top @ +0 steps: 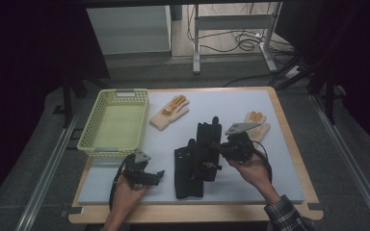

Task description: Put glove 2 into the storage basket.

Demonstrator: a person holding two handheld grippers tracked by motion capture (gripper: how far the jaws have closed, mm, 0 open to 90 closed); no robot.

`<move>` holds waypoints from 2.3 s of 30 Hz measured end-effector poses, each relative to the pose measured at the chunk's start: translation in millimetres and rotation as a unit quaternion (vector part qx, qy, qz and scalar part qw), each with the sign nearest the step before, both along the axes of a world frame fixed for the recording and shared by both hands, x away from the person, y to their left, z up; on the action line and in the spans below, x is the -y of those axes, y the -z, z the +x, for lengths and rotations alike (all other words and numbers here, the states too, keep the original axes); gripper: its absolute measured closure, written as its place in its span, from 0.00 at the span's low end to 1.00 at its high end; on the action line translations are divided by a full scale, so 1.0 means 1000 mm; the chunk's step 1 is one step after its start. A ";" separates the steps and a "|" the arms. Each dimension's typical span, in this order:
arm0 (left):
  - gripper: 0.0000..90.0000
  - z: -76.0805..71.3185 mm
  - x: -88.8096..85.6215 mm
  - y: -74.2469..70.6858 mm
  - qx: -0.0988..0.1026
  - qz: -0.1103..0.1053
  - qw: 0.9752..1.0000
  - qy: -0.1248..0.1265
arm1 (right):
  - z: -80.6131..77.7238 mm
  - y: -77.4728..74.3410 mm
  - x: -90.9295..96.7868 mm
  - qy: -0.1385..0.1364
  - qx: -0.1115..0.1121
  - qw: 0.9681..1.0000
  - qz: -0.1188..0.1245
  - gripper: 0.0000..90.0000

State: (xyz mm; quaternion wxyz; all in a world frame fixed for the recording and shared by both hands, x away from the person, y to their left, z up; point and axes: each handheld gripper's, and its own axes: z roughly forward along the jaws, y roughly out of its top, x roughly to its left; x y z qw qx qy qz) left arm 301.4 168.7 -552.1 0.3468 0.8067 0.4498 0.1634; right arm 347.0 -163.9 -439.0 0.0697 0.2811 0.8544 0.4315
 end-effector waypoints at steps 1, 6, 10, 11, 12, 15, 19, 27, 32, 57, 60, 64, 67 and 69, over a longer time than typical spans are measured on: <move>0.06 0.000 0.000 0.000 0.000 -0.001 1.000 -0.001 | -0.004 0.000 -0.006 -0.010 -0.001 1.000 -0.004 0.96; 0.06 0.000 0.000 0.000 -0.001 -0.001 1.000 -0.001 | -0.012 0.015 -0.037 -0.046 -0.011 0.999 -0.026 0.96; 0.06 0.000 0.000 0.000 0.000 0.000 1.000 0.000 | -0.008 0.035 -0.053 -0.046 -0.022 0.998 -0.043 0.96; 0.06 0.000 0.000 0.000 0.000 -0.001 1.000 -0.001 | -0.007 0.040 -0.055 -0.045 -0.025 0.998 -0.046 0.96; 0.06 0.000 0.000 0.000 0.000 -0.001 1.000 -0.001 | -0.007 0.045 -0.057 -0.042 -0.029 0.997 -0.050 0.96; 0.06 0.000 0.000 0.000 0.000 -0.001 1.000 -0.001 | -0.009 0.061 -0.062 -0.036 -0.039 0.996 -0.068 0.93; 0.06 0.000 0.000 0.000 0.000 -0.001 1.000 -0.001 | -0.011 0.064 -0.063 -0.040 -0.040 0.997 -0.060 0.72; 0.06 0.000 0.000 0.000 -0.001 0.001 1.000 0.001 | 0.031 0.052 -0.055 0.026 -0.007 0.999 -0.047 0.55; 0.06 0.000 0.000 0.000 -0.001 0.001 1.000 0.001 | 0.060 0.075 -0.065 0.047 -0.026 0.997 -0.063 0.52; 0.07 -0.001 -0.001 0.000 0.001 -0.002 1.000 -0.001 | 0.041 0.057 -0.060 0.021 0.004 0.999 -0.033 0.72; 0.07 -0.001 -0.001 -0.001 0.002 -0.001 1.000 -0.001 | 0.042 0.056 -0.079 0.007 0.013 1.000 -0.028 0.71; 0.07 -0.001 -0.001 0.000 0.002 0.000 1.000 0.000 | 0.050 0.061 -0.103 -0.016 0.008 1.000 -0.024 0.66; 0.07 -0.001 -0.001 -0.001 0.002 0.000 1.000 -0.001 | 0.051 0.065 -0.112 -0.016 0.018 0.999 -0.043 0.66; 0.07 -0.001 -0.001 0.000 0.001 -0.002 1.000 -0.001 | 0.052 0.068 -0.111 -0.011 0.013 0.998 -0.052 0.69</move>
